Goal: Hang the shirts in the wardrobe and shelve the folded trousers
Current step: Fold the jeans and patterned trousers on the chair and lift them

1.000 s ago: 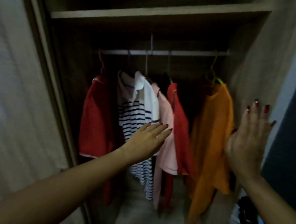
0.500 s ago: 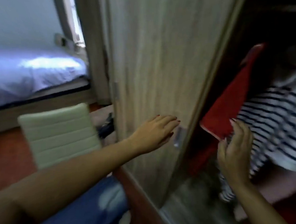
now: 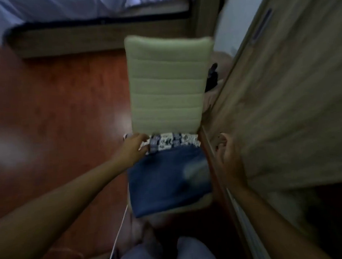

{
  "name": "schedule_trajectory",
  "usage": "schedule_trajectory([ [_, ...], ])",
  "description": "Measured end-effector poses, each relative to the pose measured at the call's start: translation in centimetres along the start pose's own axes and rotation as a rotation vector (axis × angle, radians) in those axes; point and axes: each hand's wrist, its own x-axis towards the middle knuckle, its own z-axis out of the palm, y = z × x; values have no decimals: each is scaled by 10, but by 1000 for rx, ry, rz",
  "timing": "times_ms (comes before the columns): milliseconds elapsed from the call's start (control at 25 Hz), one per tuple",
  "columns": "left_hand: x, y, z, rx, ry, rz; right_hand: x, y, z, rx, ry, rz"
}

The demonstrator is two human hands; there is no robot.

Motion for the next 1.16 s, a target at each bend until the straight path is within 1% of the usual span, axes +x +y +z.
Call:
schedule_trajectory([
  [120,-23,-66,61,-113,-138,-334,-21,55,73,-48,-261,153],
  [160,-31,-84,83,-119,-195,-407,-27,74,92,-59,-314,211],
  [240,-49,-111,130,-98,-286,-474,-39,115,123,-66,-328,363],
  [280,-54,-121,155,-65,-289,-448,-41,134,134,-55,-307,480],
  [360,-56,-136,211,16,-262,-303,-42,177,155,-13,-274,692],
  [400,-52,-140,235,51,-240,-210,-44,202,164,14,-282,743],
  [480,-38,-136,268,144,-211,-74,-48,245,178,79,-326,750],
  [520,-31,-131,281,182,-208,-42,-50,266,184,109,-348,758],
  [560,-24,-126,290,206,-195,-32,-48,273,187,145,-365,804],
  [680,-9,-107,316,245,-200,-123,-47,309,201,308,-317,1110],
  [760,-6,-96,334,293,-193,-187,-47,337,208,433,-321,1223],
  [800,-5,-92,341,317,-187,-212,-47,350,214,486,-356,1274],
  [920,-4,-91,349,357,-158,-257,-42,350,213,662,-433,1362],
  [960,-4,-91,349,359,-154,-260,-40,351,212,762,-448,1396],
  [1000,-4,-91,350,363,-154,-262,-38,356,211,840,-418,1436],
  [1080,-4,-92,351,366,-148,-261,-34,362,205,922,-313,1504],
  [1160,-3,-92,351,354,-156,-260,-31,361,195,985,-229,1502],
])
